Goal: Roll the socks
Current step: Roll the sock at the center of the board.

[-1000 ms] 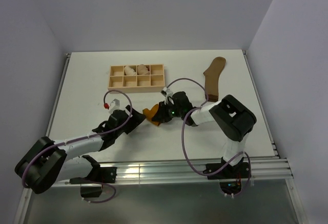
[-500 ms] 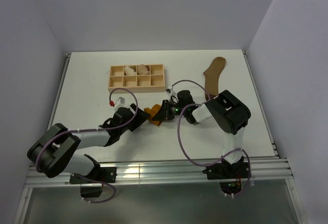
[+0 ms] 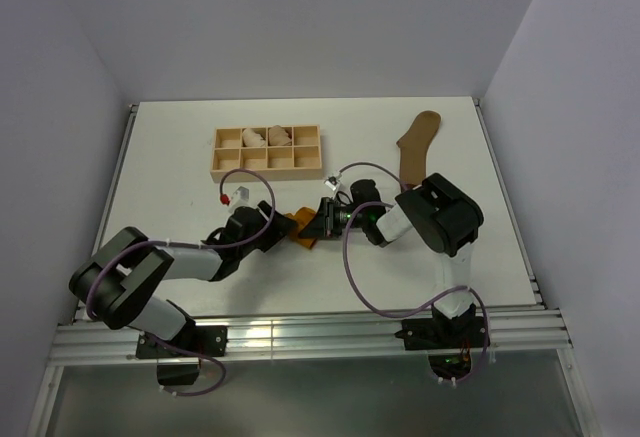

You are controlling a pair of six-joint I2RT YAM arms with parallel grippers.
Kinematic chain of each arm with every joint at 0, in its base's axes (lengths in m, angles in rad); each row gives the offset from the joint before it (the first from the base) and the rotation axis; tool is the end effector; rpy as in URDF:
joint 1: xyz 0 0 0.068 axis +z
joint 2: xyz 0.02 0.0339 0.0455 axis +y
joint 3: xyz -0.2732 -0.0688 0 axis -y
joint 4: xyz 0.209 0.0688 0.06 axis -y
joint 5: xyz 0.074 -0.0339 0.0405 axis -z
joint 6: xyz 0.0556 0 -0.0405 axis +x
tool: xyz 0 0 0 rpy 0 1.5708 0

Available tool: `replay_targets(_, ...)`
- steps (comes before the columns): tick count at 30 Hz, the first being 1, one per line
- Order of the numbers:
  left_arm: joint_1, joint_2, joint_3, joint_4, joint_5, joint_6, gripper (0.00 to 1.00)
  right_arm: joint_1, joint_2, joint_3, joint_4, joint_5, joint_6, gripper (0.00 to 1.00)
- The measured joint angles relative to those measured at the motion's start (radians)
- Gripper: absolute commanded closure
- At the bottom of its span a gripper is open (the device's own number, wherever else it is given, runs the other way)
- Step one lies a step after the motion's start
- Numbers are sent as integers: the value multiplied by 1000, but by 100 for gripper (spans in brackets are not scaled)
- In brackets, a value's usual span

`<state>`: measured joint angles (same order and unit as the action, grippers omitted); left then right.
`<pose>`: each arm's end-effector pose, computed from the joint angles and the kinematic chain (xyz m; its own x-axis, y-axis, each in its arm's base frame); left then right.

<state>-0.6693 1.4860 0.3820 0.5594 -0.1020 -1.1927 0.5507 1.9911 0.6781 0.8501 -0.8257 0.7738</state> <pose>0.2036 -0.1538 0.1591 -0.6601 -0.6566 -0.3648 -0.1750 0.6067 -0.7754 0.2707 0.2142 0.1262 -0.9118 -0.0038 -0.4106 -0.3887 0.3304 0.8601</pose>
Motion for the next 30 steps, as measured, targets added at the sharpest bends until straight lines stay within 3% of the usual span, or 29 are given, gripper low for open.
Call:
replay_targets(6, -9, 16, 0, 11, 2, -2, 47, -11, 27, -5, 47, -23, 55, 99)
replay_targets(12, -15, 35, 15, 19, 0, 2, 67, -13, 27, -5, 39, -28, 66, 93)
replay_targets(19, -20, 37, 53, -29, 0, 18, 89, -14, -26, -7, -53, 15, 11, 69)
replay_targets(28, -34, 47, 102, -99, 0, 33, 99, 2, -248, -32, -348, 218, -199, 41)
replay_targets(30, -34, 47, 113, -117, 0, 39, 99, 19, -319, -32, -426, 294, -260, 39)
